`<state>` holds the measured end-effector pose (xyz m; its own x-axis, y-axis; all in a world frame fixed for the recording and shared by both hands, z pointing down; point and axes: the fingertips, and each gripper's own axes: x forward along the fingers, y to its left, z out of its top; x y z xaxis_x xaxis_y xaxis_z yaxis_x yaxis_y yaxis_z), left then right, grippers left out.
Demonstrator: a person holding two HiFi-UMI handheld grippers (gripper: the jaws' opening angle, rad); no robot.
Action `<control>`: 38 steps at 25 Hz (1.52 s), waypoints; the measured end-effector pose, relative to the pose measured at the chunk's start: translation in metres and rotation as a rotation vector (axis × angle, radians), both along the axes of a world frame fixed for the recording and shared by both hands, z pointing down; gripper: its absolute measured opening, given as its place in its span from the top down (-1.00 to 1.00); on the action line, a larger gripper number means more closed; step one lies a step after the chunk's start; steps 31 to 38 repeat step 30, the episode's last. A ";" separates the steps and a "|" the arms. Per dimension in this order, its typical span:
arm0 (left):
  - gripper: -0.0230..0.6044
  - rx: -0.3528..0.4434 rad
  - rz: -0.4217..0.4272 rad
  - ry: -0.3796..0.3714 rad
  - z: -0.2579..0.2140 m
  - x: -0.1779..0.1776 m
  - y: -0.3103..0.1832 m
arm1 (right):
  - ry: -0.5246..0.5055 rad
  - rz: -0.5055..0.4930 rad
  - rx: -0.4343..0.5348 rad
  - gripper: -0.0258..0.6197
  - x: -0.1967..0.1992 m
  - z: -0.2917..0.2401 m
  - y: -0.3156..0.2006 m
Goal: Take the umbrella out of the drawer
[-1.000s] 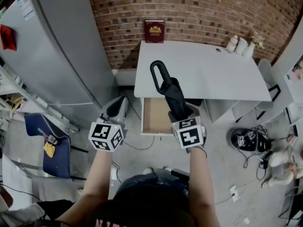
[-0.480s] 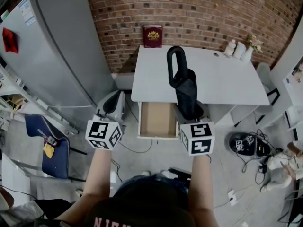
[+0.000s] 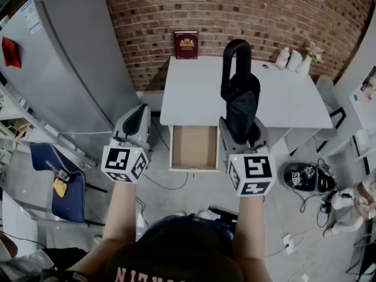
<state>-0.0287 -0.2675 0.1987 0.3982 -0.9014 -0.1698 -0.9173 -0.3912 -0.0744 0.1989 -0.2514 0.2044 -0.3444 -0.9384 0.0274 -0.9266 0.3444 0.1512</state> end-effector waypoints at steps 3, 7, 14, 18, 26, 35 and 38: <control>0.93 0.012 0.000 0.000 -0.006 -0.001 0.000 | -0.001 0.025 0.040 0.17 0.005 -0.010 0.002; 0.94 0.031 -0.006 -0.023 -0.013 -0.006 -0.001 | -0.012 0.047 0.065 0.17 0.010 -0.015 0.002; 0.93 0.040 -0.021 -0.041 -0.017 -0.016 -0.004 | -0.005 0.089 0.078 0.17 0.019 -0.022 -0.002; 0.94 0.038 -0.019 -0.039 -0.016 -0.016 -0.006 | -0.003 0.102 0.084 0.17 0.023 -0.024 -0.005; 0.93 0.033 -0.012 -0.042 -0.015 -0.010 -0.006 | -0.012 0.102 0.088 0.17 0.026 -0.023 -0.006; 0.93 0.031 -0.016 -0.040 -0.012 -0.011 -0.006 | -0.022 0.102 0.085 0.17 0.026 -0.022 -0.007; 0.93 0.031 -0.016 -0.040 -0.012 -0.011 -0.006 | -0.022 0.102 0.085 0.17 0.026 -0.022 -0.007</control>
